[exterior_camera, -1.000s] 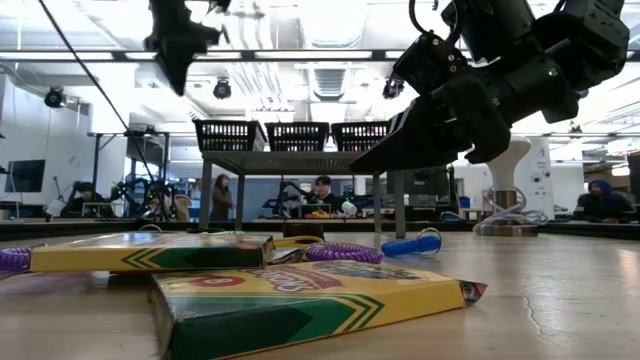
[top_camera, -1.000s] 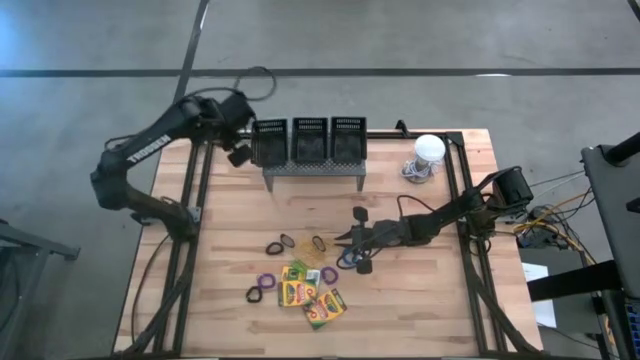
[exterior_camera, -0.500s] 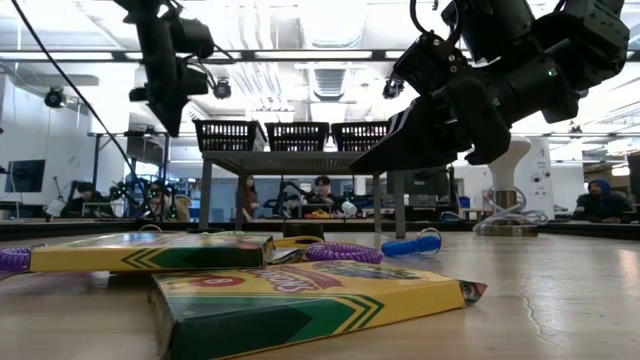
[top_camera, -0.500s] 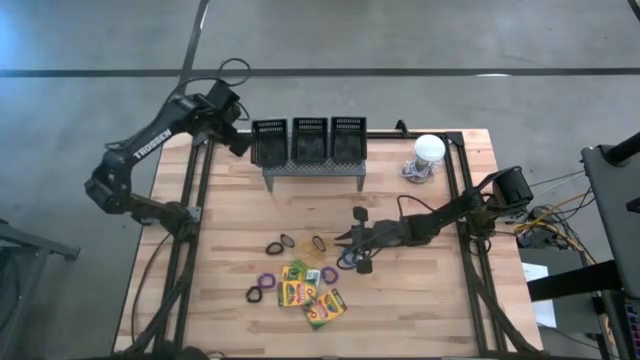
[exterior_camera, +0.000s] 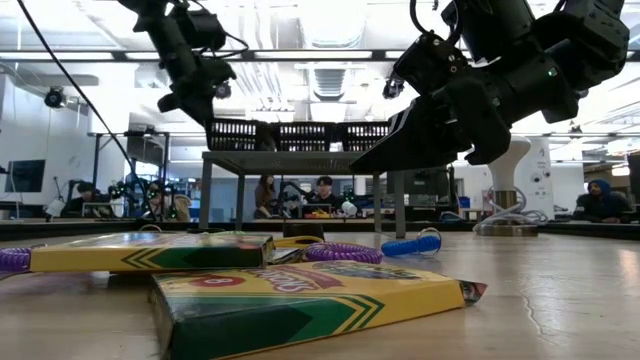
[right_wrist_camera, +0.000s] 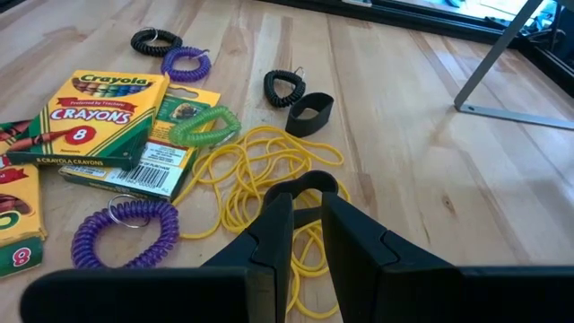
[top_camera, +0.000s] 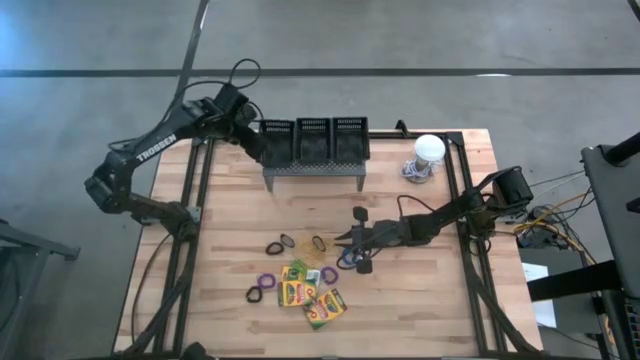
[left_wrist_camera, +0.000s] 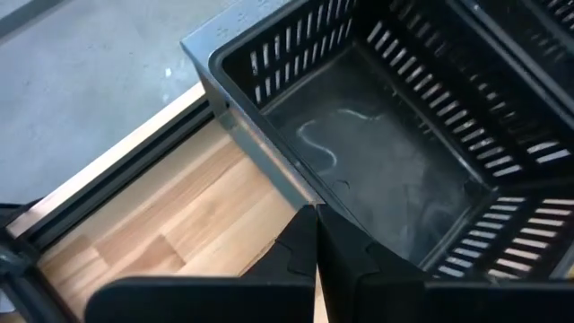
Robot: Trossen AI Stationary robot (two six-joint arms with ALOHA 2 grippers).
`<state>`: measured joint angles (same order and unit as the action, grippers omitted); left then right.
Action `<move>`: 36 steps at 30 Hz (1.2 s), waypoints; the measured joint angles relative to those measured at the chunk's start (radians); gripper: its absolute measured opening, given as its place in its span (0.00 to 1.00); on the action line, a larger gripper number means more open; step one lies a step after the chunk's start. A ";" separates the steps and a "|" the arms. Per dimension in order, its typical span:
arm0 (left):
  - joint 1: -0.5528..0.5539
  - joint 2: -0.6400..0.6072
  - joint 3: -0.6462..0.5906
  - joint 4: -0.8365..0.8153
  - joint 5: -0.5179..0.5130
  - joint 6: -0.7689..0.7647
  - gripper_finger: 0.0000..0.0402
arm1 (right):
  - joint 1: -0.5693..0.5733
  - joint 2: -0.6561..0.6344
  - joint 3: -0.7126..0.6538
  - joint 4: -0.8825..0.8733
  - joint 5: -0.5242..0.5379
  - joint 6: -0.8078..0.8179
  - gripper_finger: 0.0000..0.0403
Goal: Pick & Place Office Desk Supplies
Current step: Align the black bin on the shelf with the other black bins, then put the blue spring keychain in the right black bin on the shelf
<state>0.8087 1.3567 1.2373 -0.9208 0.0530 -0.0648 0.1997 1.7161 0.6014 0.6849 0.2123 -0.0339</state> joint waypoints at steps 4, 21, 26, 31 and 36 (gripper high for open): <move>-0.003 0.000 0.000 0.011 0.001 -0.012 0.01 | 0.000 0.000 0.000 0.000 0.000 0.000 0.15; -0.138 -0.312 0.041 -0.118 -0.221 0.021 0.01 | 0.005 0.000 0.000 0.001 0.054 0.014 0.15; -0.404 -0.502 -0.149 0.098 -0.222 -0.037 0.00 | 0.006 0.000 -0.002 -0.006 -0.013 0.138 0.15; -0.783 -0.603 -0.395 0.351 -0.355 -0.068 0.00 | 0.008 -0.016 -0.001 -0.066 -0.038 0.237 0.15; -1.185 -0.591 -0.563 0.486 -0.721 -0.106 0.00 | 0.017 -0.121 0.025 -0.308 -0.029 0.390 0.21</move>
<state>-0.3761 0.7660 0.6746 -0.4347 -0.6678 -0.1704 0.2165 1.5950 0.6264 0.3766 0.1836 0.3559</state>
